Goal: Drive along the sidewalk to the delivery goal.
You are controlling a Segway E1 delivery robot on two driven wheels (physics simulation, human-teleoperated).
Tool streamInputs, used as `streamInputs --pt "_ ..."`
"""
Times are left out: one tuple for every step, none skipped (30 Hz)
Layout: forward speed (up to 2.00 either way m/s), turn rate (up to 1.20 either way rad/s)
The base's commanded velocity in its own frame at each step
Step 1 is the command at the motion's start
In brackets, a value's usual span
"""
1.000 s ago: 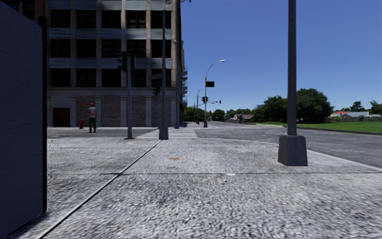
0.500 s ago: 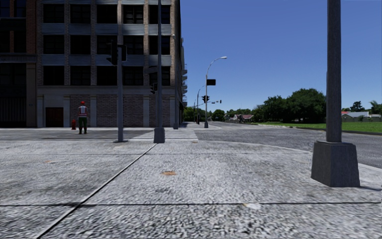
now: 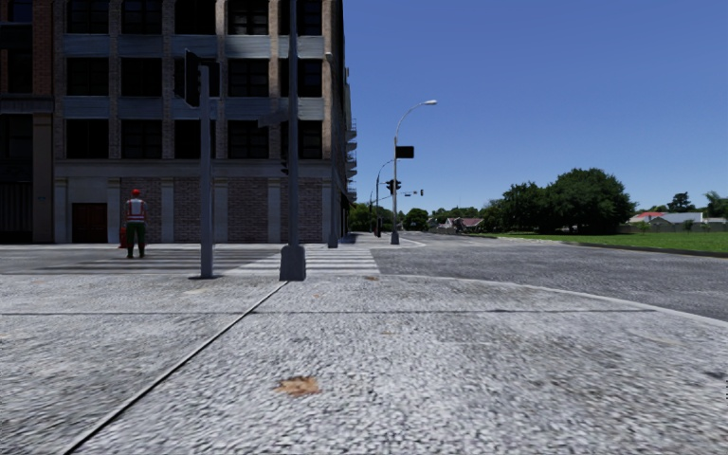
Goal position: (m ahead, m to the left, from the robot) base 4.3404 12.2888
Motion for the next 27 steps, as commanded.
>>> streamInputs --pt "2.00 0.70" --pt "2.00 0.88" --pt "2.00 1.20" --pt "2.00 1.20" --pt "2.00 1.20" --pt "2.00 1.20" --pt "2.00 1.20" --pt "2.00 1.20" --pt "2.00 1.20" --pt "2.00 1.20" --pt "2.00 1.20" --pt "2.00 1.20" --pt "2.00 1.20" --pt "2.00 1.20" --pt "2.00 1.20" --pt "2.00 1.20" --pt "2.00 1.20" --pt "2.00 1.20" --pt "2.00 1.20" --pt "2.00 1.20" --pt "2.00 1.20" --pt "2.00 1.20" --pt "2.00 1.20" --pt "2.00 1.20" --pt "2.00 1.20" --pt "2.00 1.20" --pt "2.00 1.20"
